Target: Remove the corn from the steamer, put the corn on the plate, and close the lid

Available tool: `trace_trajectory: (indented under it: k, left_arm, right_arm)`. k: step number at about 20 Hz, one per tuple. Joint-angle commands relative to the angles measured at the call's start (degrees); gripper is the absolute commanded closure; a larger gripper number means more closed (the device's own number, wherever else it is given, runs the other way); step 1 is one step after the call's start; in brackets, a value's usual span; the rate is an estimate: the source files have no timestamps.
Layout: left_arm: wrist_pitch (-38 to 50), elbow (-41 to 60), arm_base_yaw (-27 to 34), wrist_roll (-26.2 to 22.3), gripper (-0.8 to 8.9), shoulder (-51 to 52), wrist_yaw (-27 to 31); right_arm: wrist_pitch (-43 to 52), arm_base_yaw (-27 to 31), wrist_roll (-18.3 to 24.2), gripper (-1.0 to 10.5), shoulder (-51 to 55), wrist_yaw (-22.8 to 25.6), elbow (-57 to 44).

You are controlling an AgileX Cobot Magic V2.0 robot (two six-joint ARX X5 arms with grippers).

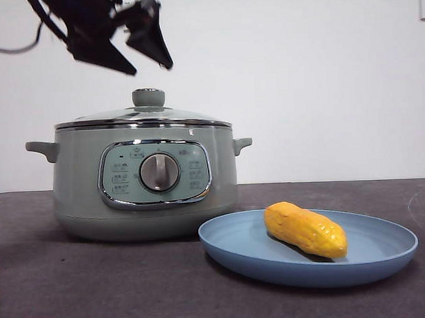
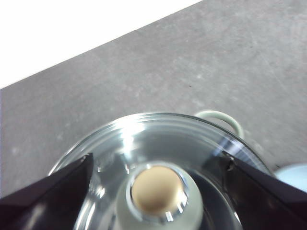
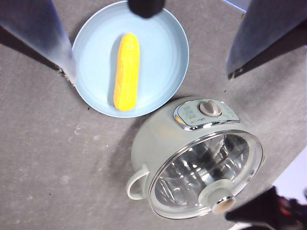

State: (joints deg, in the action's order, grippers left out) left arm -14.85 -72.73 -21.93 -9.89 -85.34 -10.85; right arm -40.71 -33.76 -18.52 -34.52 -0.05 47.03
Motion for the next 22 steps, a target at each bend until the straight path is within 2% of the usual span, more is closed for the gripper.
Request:
trace_trajectory:
  k: [1, 6, 10, 12, 15, 18, 21, 22]
  left_arm:
    - [-8.57, -2.75, -0.04, -0.61, 3.66, 1.99, 0.04]
    - [-28.55, -8.74, -0.13, -0.37, 3.77, 6.73, -1.99]
    - [-42.38, -13.14, -0.15, -0.24, 3.77, 10.4, -10.32]
    - [-47.36, -14.67, -0.15, -0.2, 3.78, 12.11, -13.42]
    - [-52.22, -15.67, -0.15, -0.22, 3.96, 14.71, -15.06]
    - [-55.01, -15.74, -0.15, -0.2, 5.79, 16.83, -14.82]
    - [-57.46, -15.74, -0.15, -0.24, 8.31, 17.99, -14.78]
    - [-58.18, -15.74, -0.15, -0.24, 8.19, 18.18, -14.78]
  right_arm:
    - [-0.28, -0.11, 2.73, 3.8, 0.02, -1.6, -0.57]
    - [-2.54, -0.11, 6.36, 3.8, -0.04, -5.99, -0.57]
    - [-4.96, -0.11, 8.57, 3.8, -0.26, -9.14, -0.57]
    - [-6.08, -0.11, 9.16, 3.8, -0.33, -9.25, -0.57]
    - [-7.5, -0.11, 10.08, 4.0, -0.35, -9.25, -0.57]
    - [-8.55, -0.11, 10.12, 5.4, -0.35, -9.18, -0.57]
    - [-8.87, -0.11, 10.1, 7.8, -0.35, -9.18, -0.57]
    - [-8.87, -0.11, 10.12, 8.9, -0.35, -9.18, -0.57]
